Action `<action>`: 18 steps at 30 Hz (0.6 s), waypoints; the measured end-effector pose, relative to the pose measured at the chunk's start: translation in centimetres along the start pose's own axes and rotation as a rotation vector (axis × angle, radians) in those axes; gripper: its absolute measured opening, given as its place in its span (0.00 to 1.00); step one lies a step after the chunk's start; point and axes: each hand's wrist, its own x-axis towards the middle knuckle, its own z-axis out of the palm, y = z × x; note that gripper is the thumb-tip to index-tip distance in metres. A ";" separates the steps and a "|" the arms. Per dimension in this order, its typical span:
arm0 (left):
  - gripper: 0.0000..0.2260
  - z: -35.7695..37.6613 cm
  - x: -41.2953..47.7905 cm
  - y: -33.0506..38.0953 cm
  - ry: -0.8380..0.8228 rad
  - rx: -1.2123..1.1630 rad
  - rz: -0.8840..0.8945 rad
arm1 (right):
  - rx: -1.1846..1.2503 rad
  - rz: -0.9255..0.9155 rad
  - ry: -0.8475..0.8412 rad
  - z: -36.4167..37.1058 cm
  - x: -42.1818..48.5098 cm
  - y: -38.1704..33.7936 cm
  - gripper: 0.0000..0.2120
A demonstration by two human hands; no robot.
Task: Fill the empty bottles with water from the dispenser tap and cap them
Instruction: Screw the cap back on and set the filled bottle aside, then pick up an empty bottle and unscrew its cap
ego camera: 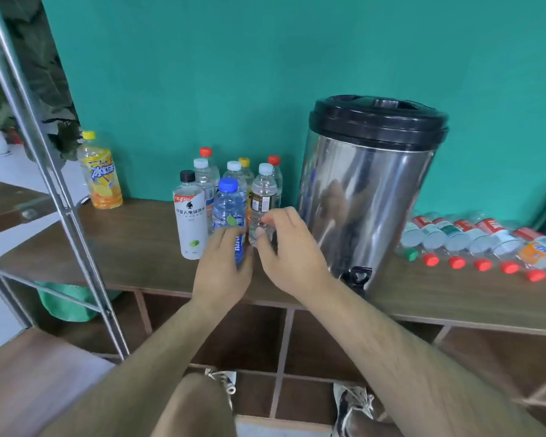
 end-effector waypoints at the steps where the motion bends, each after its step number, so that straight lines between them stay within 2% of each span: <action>1: 0.15 0.0 -0.2 1.5 -0.023 0.000 0.052 | -0.003 0.007 0.026 -1.5 -1.3 0.1 0.10; 5: 0.12 1.2 -1.0 8.1 -0.105 -0.015 0.272 | -0.043 0.069 0.114 -7.4 -5.9 2.0 0.10; 9: 0.13 4.1 -1.7 14.7 -0.259 -0.085 0.401 | -0.056 0.146 0.210 -12.6 -9.1 5.7 0.08; 14: 0.19 10.2 -2.3 20.0 -0.456 -0.070 0.403 | -0.095 0.359 0.298 -16.3 -13.2 12.9 0.10; 18: 0.24 16.1 -1.7 22.6 -0.608 -0.026 0.331 | -0.168 0.582 0.186 -16.5 -14.0 18.9 0.17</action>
